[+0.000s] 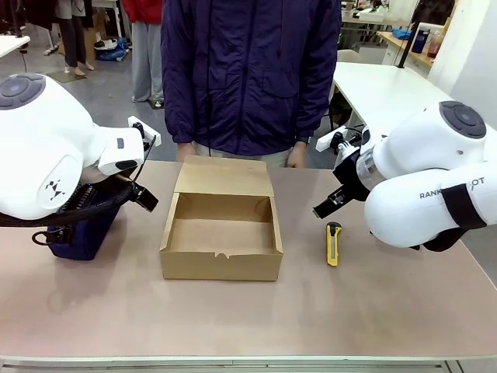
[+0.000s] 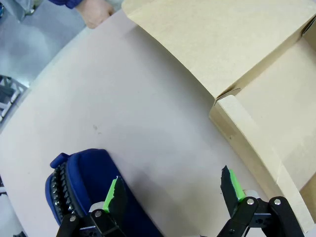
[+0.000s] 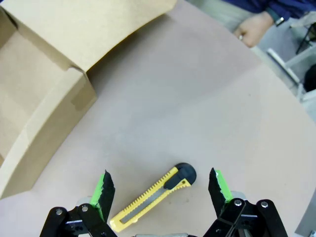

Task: Pack the item into the box.
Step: Pick up the item indicated by the person and place it inside the Mailer Box.

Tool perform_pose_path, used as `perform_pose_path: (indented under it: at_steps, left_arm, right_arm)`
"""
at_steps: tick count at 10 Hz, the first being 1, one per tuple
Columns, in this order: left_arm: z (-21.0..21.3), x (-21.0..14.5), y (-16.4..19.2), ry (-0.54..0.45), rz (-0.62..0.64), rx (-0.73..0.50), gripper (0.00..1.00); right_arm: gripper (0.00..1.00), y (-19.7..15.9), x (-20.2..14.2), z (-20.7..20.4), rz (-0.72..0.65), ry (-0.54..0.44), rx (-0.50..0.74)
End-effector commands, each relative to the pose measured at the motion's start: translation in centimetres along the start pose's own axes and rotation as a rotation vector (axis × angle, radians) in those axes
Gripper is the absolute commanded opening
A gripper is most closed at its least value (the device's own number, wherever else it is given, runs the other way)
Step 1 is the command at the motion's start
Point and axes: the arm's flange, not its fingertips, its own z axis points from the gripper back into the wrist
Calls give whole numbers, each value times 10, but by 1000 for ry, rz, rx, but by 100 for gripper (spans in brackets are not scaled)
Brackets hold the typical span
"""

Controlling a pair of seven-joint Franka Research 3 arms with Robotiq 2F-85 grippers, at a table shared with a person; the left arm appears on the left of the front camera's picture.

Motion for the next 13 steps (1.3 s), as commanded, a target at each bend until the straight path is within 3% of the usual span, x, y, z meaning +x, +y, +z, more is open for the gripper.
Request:
perform_pose_path:
  at_steps: [1,4,5,7,8,9,10,11,12,13]
  left_arm:
    - [0,0,0,0,0,0,100]
    - [0,0,0,0,0,0,100]
    - [53,-7,14,-78,-40,30,100]
    - [162,-56,35,-230,-65,32,100]
    - [188,-79,29,-285,-45,87,100]
    - [179,-81,19,-203,-44,53,100]
    - [147,24,51,-235,-36,72,100]
    - [147,24,51,-235,-36,72,100]
    - [197,14,56,-259,-31,74,100]
    - [199,14,59,-283,-59,-125,100]
  right_arm:
    - [100,0,0,0,-1,0,0]
    - [100,0,0,0,0,0,0]
    - [100,-10,-8,47,1,-56,30]
    - [100,-22,-51,149,-14,-169,-57]
    - [100,-14,-74,169,-38,-188,-142]
    - [100,-5,-81,164,-89,-151,-150]
    - [100,-40,23,130,-46,-176,-73]
    - [100,-47,17,167,-60,-191,-110]
    - [100,-32,36,127,-39,-94,70]
    - [100,-46,31,131,-121,-113,211]
